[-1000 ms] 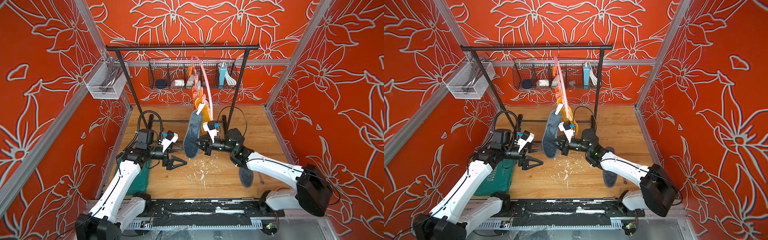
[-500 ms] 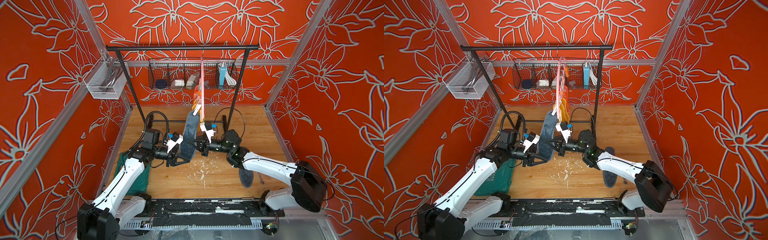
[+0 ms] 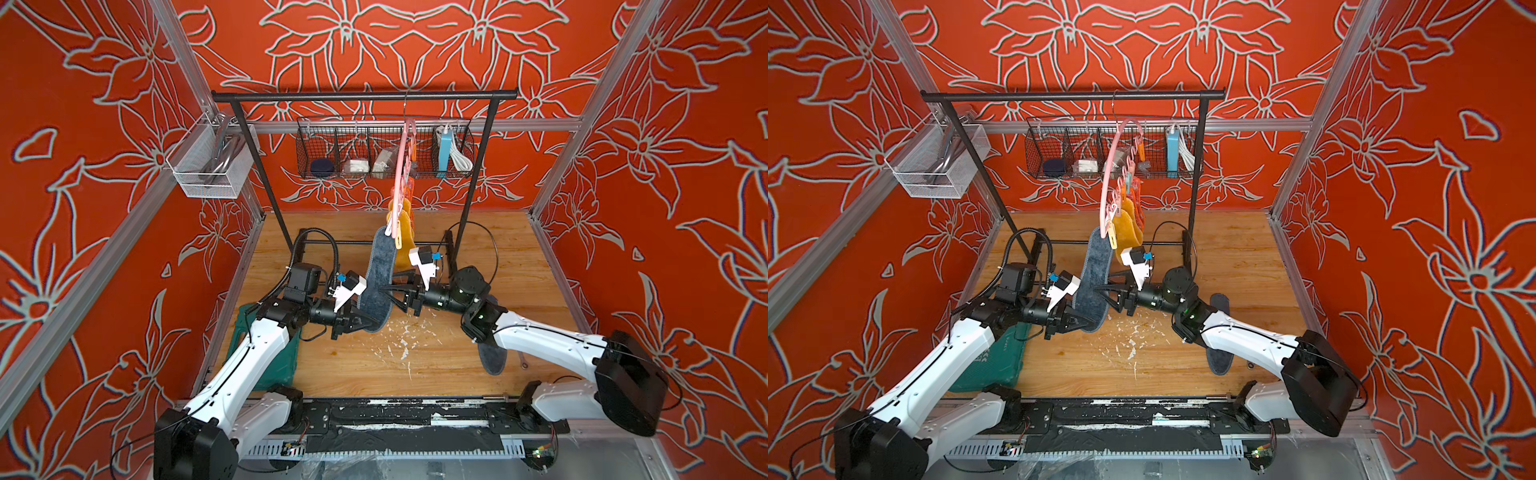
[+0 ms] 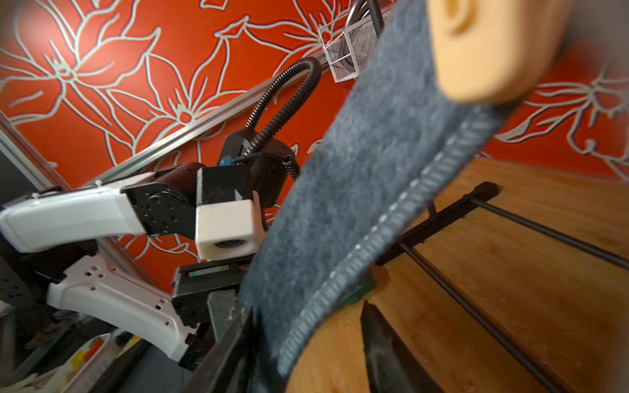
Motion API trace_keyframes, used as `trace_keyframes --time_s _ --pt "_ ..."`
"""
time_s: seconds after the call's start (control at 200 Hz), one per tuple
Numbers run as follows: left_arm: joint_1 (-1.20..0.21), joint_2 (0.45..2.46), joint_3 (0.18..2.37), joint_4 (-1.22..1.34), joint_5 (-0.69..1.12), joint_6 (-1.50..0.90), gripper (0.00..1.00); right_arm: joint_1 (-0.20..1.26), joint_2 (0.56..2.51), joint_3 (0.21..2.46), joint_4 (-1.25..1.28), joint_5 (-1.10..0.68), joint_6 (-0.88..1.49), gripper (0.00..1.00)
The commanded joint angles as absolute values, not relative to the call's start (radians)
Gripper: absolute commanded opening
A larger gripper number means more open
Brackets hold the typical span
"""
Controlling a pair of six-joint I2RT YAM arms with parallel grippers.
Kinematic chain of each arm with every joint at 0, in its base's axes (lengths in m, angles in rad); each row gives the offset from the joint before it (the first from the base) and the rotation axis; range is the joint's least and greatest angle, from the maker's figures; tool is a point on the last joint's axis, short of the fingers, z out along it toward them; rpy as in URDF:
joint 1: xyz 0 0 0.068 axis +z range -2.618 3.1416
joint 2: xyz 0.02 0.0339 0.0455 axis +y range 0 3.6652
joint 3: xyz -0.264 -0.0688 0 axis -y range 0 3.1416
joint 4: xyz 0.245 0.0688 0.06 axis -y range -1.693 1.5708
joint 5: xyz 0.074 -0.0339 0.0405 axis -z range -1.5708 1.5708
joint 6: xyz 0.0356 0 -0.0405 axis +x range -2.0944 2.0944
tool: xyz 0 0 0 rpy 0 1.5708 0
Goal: Take the shoe insoles off the hanger
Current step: Remove the insole from the hanger.
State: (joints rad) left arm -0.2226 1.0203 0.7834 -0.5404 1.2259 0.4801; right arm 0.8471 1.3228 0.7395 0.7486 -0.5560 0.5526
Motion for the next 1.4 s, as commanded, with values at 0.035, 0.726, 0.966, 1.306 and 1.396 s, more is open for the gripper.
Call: trace_keyframes --time_s 0.035,0.726,0.966,1.306,1.396 --pt "-0.227 1.014 0.779 -0.565 1.250 0.518 0.00 0.817 1.286 0.733 0.723 -0.538 0.483 0.60" --pt "-0.227 1.019 0.762 -0.592 1.174 0.578 0.00 0.492 1.239 0.929 0.323 -0.831 0.140 0.60" --pt "-0.230 1.042 0.775 -0.626 1.111 0.661 0.00 0.488 1.316 1.093 0.266 -0.927 0.150 0.60" --pt "-0.250 1.056 0.779 -0.635 1.051 0.721 0.00 0.488 1.470 1.269 0.380 -0.986 0.376 0.61" --pt "-0.250 1.050 0.776 -0.643 1.048 0.734 0.00 0.487 1.500 1.288 0.455 -1.015 0.455 0.61"
